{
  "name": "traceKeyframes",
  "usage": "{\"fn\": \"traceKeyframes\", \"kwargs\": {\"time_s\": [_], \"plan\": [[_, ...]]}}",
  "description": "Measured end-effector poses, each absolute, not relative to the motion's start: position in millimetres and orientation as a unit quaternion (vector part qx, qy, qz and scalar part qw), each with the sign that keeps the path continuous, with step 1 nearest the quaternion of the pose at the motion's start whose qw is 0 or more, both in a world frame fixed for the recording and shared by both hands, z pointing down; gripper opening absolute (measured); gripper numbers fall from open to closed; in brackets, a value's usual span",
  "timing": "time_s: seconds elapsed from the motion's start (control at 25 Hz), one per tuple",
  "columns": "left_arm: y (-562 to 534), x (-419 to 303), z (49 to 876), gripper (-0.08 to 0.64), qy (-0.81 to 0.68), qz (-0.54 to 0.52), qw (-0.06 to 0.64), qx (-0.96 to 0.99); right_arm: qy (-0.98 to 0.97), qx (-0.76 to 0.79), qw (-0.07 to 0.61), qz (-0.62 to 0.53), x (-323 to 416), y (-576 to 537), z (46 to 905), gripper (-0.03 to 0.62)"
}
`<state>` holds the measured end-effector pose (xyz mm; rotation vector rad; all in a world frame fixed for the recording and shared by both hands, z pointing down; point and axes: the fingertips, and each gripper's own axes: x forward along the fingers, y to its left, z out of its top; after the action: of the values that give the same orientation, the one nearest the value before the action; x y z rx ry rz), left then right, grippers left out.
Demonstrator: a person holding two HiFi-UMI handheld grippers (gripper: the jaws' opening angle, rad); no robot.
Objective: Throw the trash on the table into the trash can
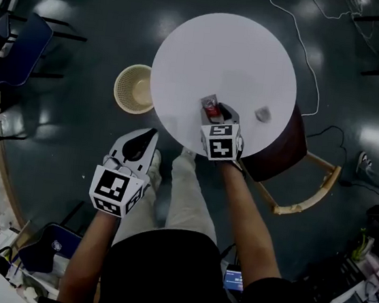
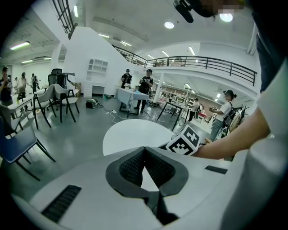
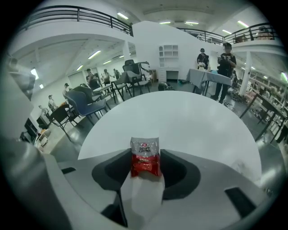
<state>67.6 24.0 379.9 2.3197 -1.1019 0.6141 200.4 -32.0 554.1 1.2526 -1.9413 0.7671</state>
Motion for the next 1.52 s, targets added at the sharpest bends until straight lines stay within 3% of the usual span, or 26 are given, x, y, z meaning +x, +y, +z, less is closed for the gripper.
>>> {"fn": "traceKeyframes", "kwargs": {"time_s": [0.48,0.88,1.52], "plan": [[28,83,388,0.008,-0.418,0.232,0.257,0.840,-0.749,0.481,0.337,0.306,208,-37,552,0.073],[25,95,388,0.008,-0.438,0.228,0.253,0.832,-0.760,0.470,0.327,0.308,219,-39,551,0.060],[29,37,395,0.008,-0.454,0.218,0.259,0.824,-0.773,0.473,0.318,0.280,178,-48,529,0.060]]}}
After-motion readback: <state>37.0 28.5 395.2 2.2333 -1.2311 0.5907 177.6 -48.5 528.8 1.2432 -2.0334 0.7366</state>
